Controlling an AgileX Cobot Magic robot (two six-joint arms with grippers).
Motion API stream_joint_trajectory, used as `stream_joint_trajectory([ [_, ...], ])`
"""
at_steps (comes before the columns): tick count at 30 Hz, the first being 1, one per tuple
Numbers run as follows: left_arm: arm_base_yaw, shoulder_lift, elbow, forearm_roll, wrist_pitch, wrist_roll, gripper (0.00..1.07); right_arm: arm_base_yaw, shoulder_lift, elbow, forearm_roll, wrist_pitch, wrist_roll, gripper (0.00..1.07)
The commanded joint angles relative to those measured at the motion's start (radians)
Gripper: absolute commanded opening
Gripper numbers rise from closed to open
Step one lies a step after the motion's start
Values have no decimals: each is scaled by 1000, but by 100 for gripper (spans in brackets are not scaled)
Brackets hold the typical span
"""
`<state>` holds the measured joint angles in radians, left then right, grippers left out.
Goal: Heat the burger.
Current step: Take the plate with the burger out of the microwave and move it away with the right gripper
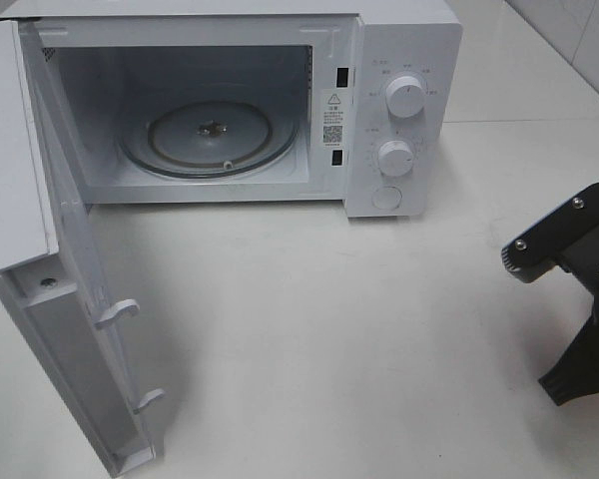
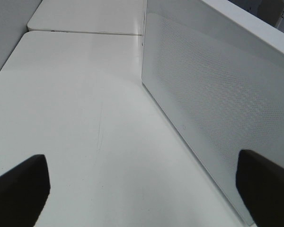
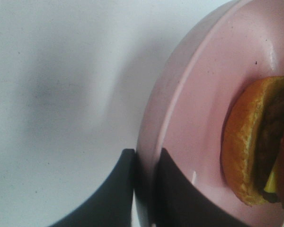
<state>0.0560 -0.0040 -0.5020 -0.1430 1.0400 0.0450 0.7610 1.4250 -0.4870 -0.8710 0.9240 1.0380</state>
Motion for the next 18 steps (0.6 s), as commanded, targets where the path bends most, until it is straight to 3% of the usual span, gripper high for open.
stream_joint_trajectory([
  [1,2,-21,3,-4,-2,1,101,-3,77,-11,-84,42,72,2],
  [6,2,-21,3,-4,-2,1,101,-10,145,-11,-103,-5,117,3],
  [18,2,-21,3,-4,-2,1,101,-158,276,-11,-201,-121,217,5],
])
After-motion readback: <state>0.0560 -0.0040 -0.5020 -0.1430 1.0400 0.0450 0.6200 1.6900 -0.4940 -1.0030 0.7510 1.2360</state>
